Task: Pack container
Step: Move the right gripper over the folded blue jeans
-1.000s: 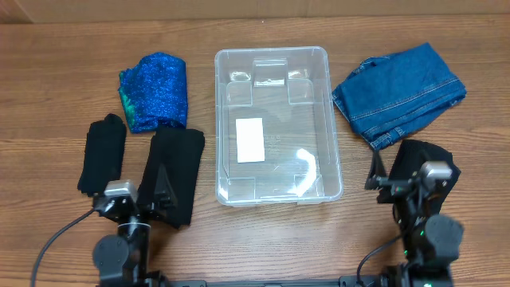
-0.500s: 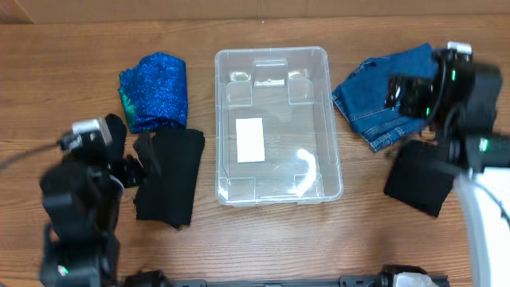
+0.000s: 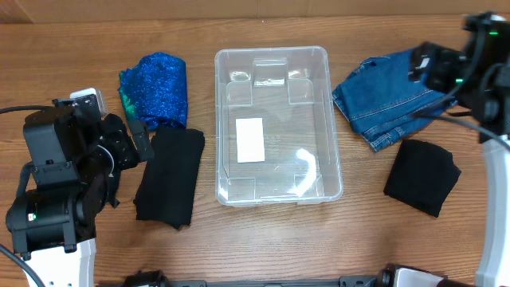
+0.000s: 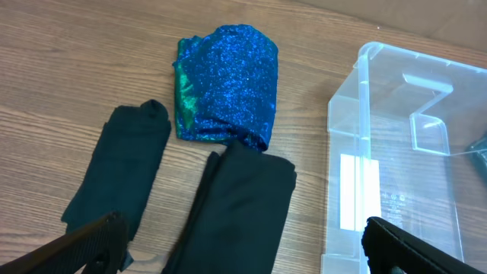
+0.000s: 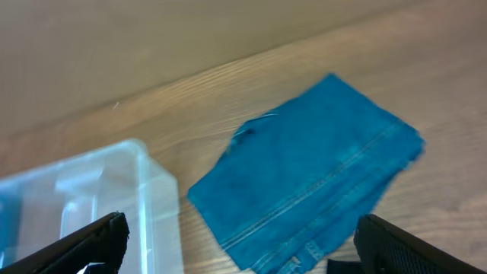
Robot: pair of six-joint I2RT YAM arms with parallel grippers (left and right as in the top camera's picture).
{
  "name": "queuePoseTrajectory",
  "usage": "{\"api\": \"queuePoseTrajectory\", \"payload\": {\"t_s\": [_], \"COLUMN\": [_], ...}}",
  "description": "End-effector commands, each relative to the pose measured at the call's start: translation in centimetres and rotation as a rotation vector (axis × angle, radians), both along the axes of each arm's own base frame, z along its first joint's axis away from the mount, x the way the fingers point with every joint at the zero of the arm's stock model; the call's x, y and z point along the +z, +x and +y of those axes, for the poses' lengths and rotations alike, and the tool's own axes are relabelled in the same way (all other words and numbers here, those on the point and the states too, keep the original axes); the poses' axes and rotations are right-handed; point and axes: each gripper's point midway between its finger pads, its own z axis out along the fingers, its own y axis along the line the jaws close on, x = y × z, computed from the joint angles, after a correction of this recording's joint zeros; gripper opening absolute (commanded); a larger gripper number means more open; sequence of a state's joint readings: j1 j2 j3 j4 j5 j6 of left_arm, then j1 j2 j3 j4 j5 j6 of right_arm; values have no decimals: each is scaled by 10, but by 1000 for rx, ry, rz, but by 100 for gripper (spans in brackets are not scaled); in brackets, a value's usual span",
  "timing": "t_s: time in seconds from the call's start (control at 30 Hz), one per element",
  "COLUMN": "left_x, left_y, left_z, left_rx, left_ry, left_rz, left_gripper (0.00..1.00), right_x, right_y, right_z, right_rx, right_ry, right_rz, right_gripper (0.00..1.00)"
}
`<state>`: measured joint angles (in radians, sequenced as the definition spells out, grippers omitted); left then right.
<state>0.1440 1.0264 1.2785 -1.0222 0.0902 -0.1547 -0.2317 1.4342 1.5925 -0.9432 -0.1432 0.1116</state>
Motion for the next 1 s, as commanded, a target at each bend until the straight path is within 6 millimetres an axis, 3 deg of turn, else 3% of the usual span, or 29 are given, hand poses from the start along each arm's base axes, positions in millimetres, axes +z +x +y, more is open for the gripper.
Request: {"api": "queuePoseTrajectory", "payload": {"t_s": [0.0, 0.2, 0.37, 0.53, 0.73, 0.97], "left_x": [13, 13, 13, 12, 11, 11], "left_y": [2, 2, 1, 1, 0, 0], "left_z": [2, 3, 4, 4, 4, 4], "left_rx": [10, 14, 15, 15, 15, 15], "left_ry": [12, 15, 22, 21, 21, 21], "left_rz": [-33, -32, -31, -28, -23, -22], "left_gripper": [100, 100, 100, 100, 100, 100], "right_x": [-15, -106, -171, -207, -251, -256], "right_y": [6, 12, 21, 27, 13, 10], "right_z": [-39, -91, -100, -98, -118, -123], "right_rx": [-60, -138, -136, -104, -228, -236], "right_ry": [186, 430, 576, 672, 632, 596], "right_rz": [14, 198, 305, 343, 465, 475], "right_gripper": [100, 100, 100, 100, 100, 100]}}
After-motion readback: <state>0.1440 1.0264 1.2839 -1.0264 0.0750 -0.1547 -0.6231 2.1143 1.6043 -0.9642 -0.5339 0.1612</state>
